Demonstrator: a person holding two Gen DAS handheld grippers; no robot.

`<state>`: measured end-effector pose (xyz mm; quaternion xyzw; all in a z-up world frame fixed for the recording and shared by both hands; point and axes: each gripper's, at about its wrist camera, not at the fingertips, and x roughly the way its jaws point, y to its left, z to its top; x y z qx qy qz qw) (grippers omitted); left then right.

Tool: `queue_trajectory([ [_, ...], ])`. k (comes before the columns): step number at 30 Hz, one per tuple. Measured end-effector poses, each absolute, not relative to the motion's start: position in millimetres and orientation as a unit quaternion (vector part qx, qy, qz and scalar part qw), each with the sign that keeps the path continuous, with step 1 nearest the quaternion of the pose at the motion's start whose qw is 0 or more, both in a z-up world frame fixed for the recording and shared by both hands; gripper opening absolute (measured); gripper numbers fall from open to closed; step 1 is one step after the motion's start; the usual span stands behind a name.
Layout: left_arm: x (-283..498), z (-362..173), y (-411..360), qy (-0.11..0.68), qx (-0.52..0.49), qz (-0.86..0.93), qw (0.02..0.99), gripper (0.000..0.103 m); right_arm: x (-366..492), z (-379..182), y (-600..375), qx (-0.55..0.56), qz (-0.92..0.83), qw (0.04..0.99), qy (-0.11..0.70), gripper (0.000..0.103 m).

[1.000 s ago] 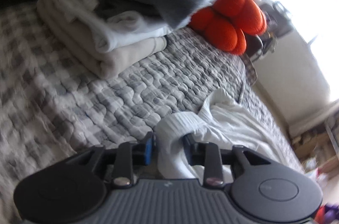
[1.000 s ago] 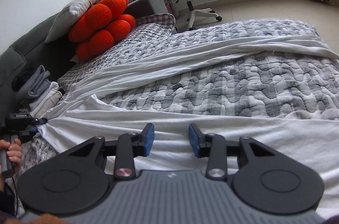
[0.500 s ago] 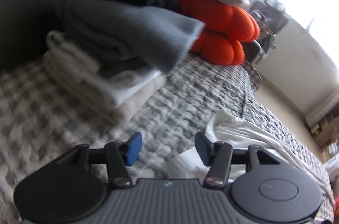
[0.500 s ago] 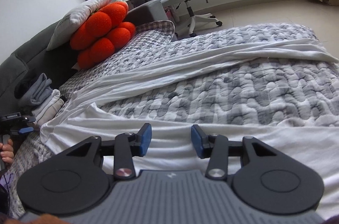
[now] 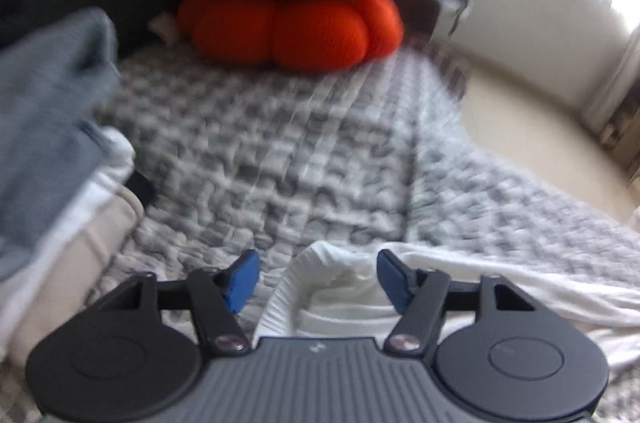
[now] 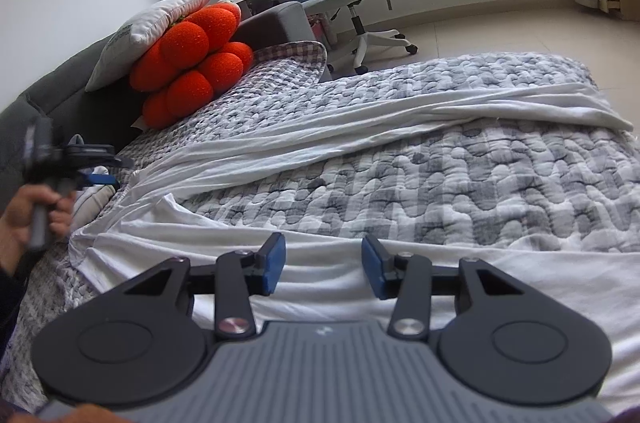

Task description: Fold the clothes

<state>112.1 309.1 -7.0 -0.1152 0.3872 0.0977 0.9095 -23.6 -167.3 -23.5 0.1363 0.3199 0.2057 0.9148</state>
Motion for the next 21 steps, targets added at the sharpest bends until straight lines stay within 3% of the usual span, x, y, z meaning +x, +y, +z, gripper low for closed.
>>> queue_trajectory([
  [1,117,-12,309,0.391,-0.116,0.101,0.907,0.035,-23,-25,-168,0.136,0.205,0.915,0.321,0.047],
  [2,118,-14,309,0.388,-0.118,0.101,0.909,0.032,-23,-26,-169,0.136,0.205,0.914,0.321,0.047],
  [4,117,-14,310,0.374,-0.121,0.113,0.913,0.009,-21,-28,-170,0.135,0.206,0.914,0.322,0.047],
  [5,116,-12,312,0.364,-0.128,0.128,0.914,0.002,-21,-29,-170,0.134,0.206,0.915,0.321,0.047],
  [21,119,23,338,0.286,-0.172,0.197,0.922,0.000,-18,-23,-160,0.134,0.203,0.924,0.293,0.048],
])
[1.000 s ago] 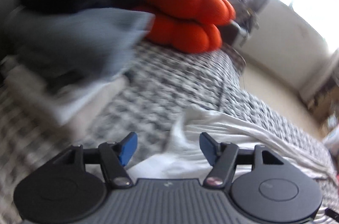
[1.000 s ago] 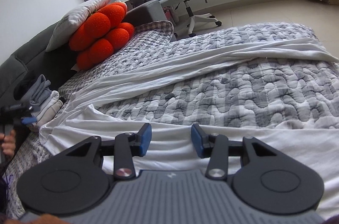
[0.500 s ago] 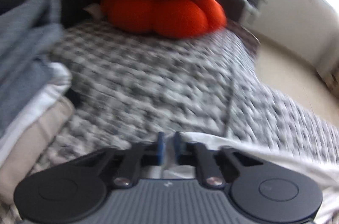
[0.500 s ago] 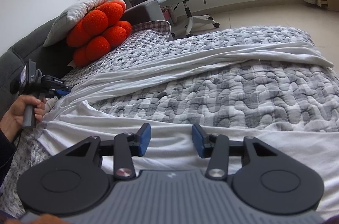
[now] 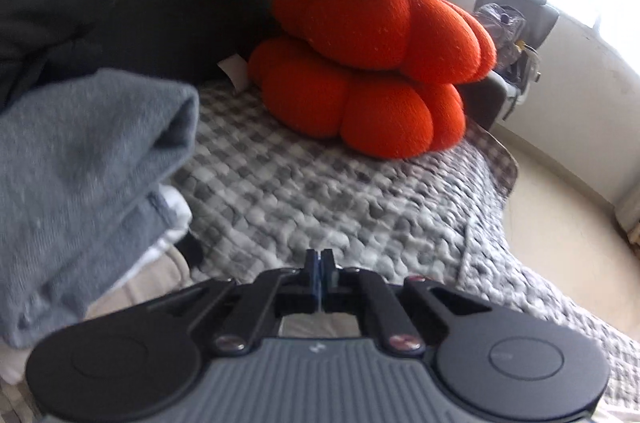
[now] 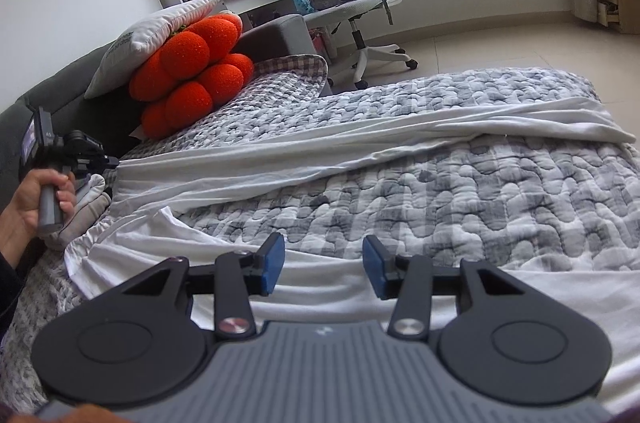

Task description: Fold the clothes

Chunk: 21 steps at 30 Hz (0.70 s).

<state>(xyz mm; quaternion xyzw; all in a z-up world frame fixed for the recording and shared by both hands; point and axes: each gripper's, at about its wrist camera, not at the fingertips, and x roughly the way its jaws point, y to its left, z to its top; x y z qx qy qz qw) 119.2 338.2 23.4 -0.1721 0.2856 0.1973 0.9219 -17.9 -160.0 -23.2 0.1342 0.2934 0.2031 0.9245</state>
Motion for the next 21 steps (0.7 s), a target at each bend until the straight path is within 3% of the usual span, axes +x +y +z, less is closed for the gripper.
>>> queue_trajectory([
  [5,125,32,351,0.263,-0.171,0.232,0.921,0.000,-20,-20,-164,0.138,0.200,0.928,0.281,0.048],
  [11,141,18,341,0.314,-0.140,0.214,0.914,0.004,-16,-25,-156,0.134,0.197,0.928,0.286,0.048],
  [12,140,18,340,0.319,-0.136,0.213,0.913,0.013,-17,-25,-155,0.132,0.196,0.929,0.285,0.048],
  [13,136,20,338,0.315,-0.121,0.215,0.916,0.034,-18,-24,-155,0.130,0.195,0.930,0.284,0.048],
  [15,121,28,331,0.297,-0.082,0.219,0.926,0.058,-20,-24,-156,0.128,0.193,0.931,0.283,0.048],
  [17,100,38,325,0.286,-0.062,0.209,0.933,0.059,-21,-25,-160,0.131,0.189,0.932,0.281,0.048],
  [21,32,49,328,0.295,-0.121,0.182,0.930,0.067,-25,-23,-166,0.144,0.185,0.932,0.275,0.048],
])
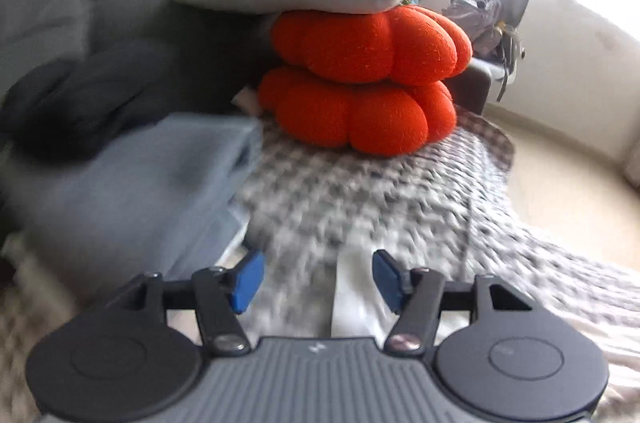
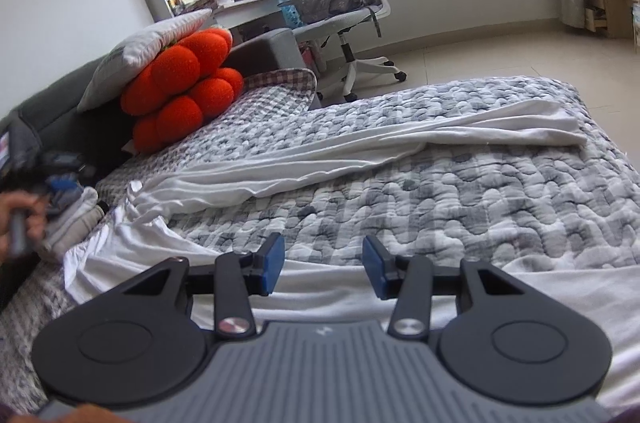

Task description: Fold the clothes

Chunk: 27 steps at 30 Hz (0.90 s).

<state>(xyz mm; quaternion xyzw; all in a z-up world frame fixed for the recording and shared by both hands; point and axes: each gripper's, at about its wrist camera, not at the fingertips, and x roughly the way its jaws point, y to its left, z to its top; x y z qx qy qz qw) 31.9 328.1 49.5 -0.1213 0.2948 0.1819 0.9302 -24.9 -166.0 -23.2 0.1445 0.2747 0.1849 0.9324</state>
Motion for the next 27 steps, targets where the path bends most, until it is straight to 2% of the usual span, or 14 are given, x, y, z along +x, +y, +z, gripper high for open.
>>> queue_trajectory([
  [1,11,47,332,0.300,-0.147,0.178,0.925,0.069,-27,-22,-166,0.141,0.186,0.933,0.272,0.048],
  [6,-66,17,350,0.318,-0.296,0.150,0.888,0.070,-35,-16,-170,0.135,0.190,0.935,0.267,0.048],
  [12,-49,-33,350,0.333,-0.406,0.136,0.840,0.072,-44,-9,-165,0.133,0.204,0.932,0.267,0.048],
  [13,-47,-37,346,0.324,-0.406,0.146,0.842,0.069,-47,-8,-164,0.127,0.206,0.933,0.266,0.048],
  [14,-47,-36,342,0.312,-0.397,0.158,0.848,0.058,-49,-8,-164,0.123,0.205,0.933,0.268,0.048],
  [15,-45,-37,341,0.313,-0.393,0.168,0.848,0.016,-50,-8,-165,0.119,0.205,0.933,0.270,0.048],
  [16,-43,-37,340,0.315,-0.389,0.178,0.847,0.006,-52,-9,-166,0.117,0.205,0.933,0.273,0.048],
  [20,-59,-23,351,0.274,-0.378,0.225,0.855,0.005,-55,-16,-172,0.086,0.176,0.940,0.281,0.048],
  [23,-71,-9,366,0.247,-0.372,0.229,0.865,0.003,-56,-25,-183,0.110,0.172,0.936,0.286,0.048],
  [27,-67,-13,367,0.264,-0.344,0.241,0.868,0.003,-56,-32,-187,0.140,0.174,0.930,0.292,0.048],
])
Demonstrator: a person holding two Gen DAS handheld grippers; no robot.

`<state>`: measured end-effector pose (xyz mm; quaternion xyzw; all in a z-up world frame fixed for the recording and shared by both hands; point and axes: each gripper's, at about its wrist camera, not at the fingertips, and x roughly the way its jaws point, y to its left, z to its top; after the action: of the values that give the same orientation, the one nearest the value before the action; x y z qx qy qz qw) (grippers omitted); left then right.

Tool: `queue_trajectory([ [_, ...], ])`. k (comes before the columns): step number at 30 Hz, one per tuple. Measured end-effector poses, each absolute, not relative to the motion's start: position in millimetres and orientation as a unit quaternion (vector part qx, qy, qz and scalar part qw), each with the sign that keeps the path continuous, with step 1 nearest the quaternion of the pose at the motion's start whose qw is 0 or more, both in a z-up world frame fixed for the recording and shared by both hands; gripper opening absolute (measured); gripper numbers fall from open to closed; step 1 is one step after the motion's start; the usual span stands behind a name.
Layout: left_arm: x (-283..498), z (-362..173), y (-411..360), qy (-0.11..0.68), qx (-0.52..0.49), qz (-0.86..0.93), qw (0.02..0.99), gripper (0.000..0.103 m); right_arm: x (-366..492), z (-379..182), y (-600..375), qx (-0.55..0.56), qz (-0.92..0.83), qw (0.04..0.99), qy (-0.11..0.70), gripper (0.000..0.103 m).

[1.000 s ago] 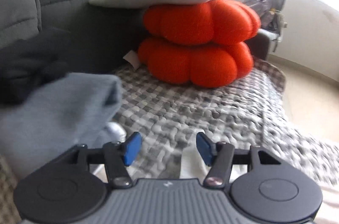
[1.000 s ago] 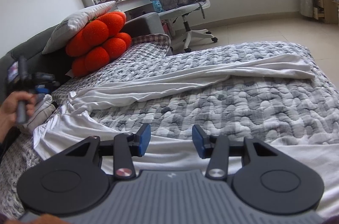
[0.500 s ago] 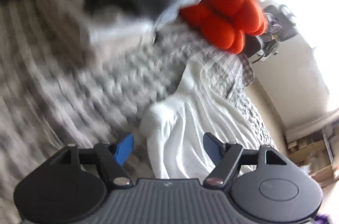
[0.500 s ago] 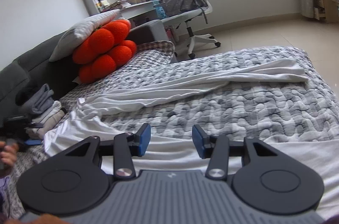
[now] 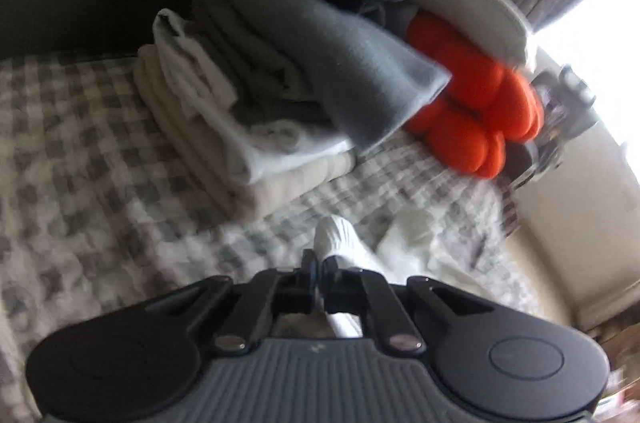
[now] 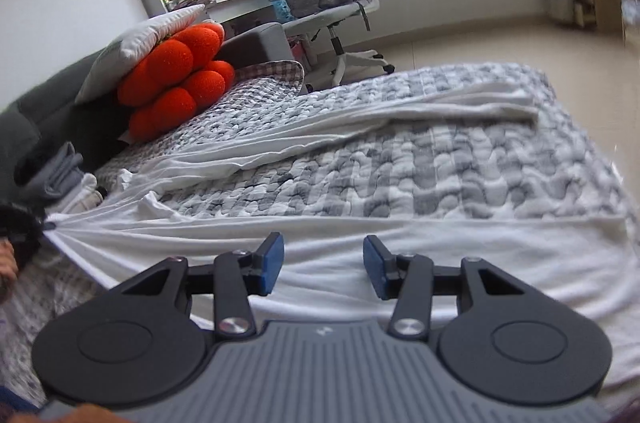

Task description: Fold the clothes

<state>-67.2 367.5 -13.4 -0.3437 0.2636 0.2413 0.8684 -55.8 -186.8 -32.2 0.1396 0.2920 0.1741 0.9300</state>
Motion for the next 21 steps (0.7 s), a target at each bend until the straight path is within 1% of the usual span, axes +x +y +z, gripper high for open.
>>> queue_trajectory([
  [3,-67,-32,368,0.283,-0.354,0.234,0.860,0.003,-65,-29,-189,0.120,0.172,0.934,0.288,0.048],
  [5,-68,-38,369,0.280,-0.369,0.233,0.855,0.003,-75,-22,-195,0.090,0.174,0.939,0.281,0.048],
  [7,-69,-39,371,0.276,-0.377,0.229,0.854,0.004,-89,-15,-205,0.046,0.190,0.942,0.273,0.049],
  [10,-68,-34,373,0.276,-0.375,0.222,0.857,0.004,-115,-12,-217,-0.048,0.227,0.935,0.267,0.049],
  [13,-71,-33,372,0.272,-0.371,0.218,0.861,0.004,-133,-18,-216,-0.143,0.244,0.922,0.264,0.049],
  [17,-72,-35,373,0.278,-0.384,0.217,0.853,0.004,-130,-40,-207,-0.204,0.218,0.915,0.271,0.049],
  [18,-76,-35,374,0.279,-0.391,0.215,0.850,0.004,-128,-42,-206,-0.207,0.211,0.918,0.265,0.043],
  [19,-75,-35,375,0.280,-0.395,0.214,0.848,0.004,-126,-44,-204,-0.210,0.201,0.921,0.259,0.016],
  [20,-74,-33,376,0.281,-0.394,0.213,0.849,0.004,-121,-45,-203,-0.210,0.186,0.924,0.261,0.000],
  [21,-73,-30,376,0.281,-0.391,0.211,0.851,0.004,-116,-43,-204,-0.204,0.176,0.926,0.264,0.000],
])
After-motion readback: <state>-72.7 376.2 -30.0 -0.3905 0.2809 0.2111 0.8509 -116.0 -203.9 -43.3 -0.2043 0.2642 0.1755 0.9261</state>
